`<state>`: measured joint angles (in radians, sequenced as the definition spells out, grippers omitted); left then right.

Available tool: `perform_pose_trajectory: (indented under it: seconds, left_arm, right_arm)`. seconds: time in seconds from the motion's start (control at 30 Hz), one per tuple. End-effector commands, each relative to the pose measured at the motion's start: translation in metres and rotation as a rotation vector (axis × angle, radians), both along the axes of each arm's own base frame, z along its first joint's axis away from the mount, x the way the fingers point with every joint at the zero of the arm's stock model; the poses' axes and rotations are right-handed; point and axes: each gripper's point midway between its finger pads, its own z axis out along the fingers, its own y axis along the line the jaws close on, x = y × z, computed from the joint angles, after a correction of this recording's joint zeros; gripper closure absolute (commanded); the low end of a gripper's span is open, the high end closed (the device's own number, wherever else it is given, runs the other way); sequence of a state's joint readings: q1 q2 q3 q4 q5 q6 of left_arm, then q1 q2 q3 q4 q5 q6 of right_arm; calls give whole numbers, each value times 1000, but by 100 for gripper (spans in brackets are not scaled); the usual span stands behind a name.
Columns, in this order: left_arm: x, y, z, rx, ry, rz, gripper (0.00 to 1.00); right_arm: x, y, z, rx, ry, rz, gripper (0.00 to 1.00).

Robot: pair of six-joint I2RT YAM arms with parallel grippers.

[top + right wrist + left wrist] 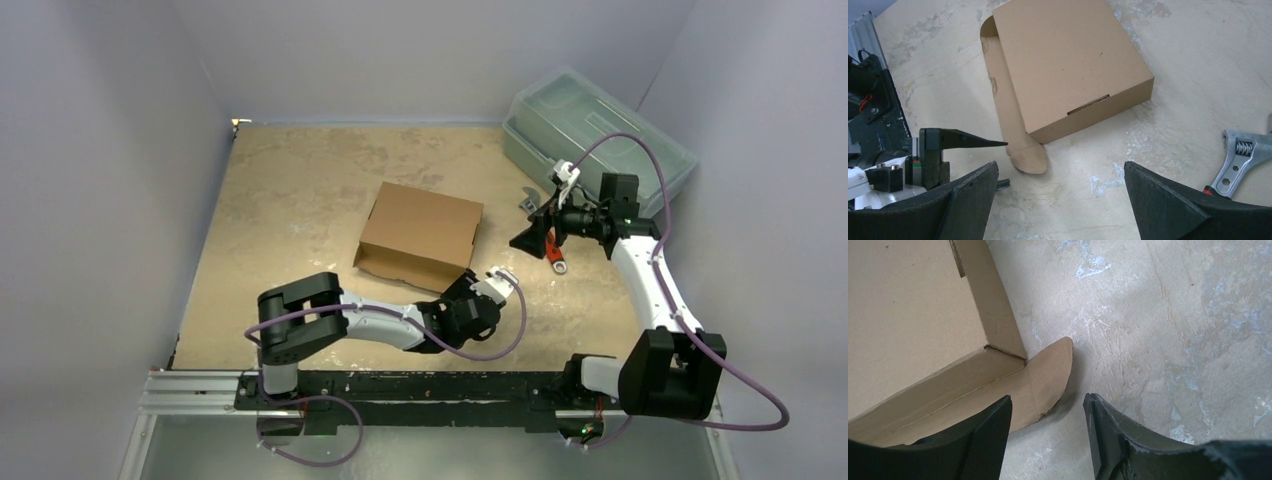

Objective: Fold the paper box
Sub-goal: Close the paper box at the center of the board.

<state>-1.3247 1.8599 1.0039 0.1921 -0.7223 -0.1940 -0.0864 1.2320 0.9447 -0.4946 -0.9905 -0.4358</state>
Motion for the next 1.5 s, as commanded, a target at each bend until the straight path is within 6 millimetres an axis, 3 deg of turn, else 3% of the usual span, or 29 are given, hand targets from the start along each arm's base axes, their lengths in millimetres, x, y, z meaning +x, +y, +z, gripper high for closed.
perform_pose_trajectory:
  seconds: [0.0,0.17,0.23,0.33,0.43,0.57,0.8,1.0,1.13,1.2,1.27,1.4,1.47]
  left_arm:
    - [3,-5,14,-15,-31,18,46]
    - [-12,0,44,-209,47,20,48]
    - [-18,10,63,-351,95,40,50]
    - [-20,32,75,-570,220,87,53]
    - [-15,54,72,-755,366,169,56]
    - [-7,75,60,-822,438,352,63]
    - [16,95,57,-860,425,648,75]
    - [46,115,61,-1027,414,773,75]
    - [64,132,58,-1065,425,828,75]
    - [72,140,57,-1068,421,849,75]
    - [78,153,52,-1056,412,891,76]
    - [78,183,32,-990,388,989,82]
    - [77,194,25,-968,381,1012,85]
  right_arm:
    - [3,0,15,7,-44,22,1]
    - [6,-3,12,-8,-40,0,1]
    - [11,-6,9,-15,-39,-29,1]
    - [16,-9,4,-29,-39,-58,1]
    - [18,-10,2,-31,-35,-66,1]
    - [18,-11,1,-32,-40,-74,1]
    - [20,-12,-3,-33,-27,-80,1]
    - [22,-11,-6,-33,-32,-75,1]
    - [40,-8,-8,-75,-70,-99,1]
    - [55,6,-7,-144,-117,-110,2]
    - [74,18,-4,-209,-169,-144,13]
    - [118,33,-3,-299,-197,-209,58]
    - [140,36,-8,-333,-180,-231,73]
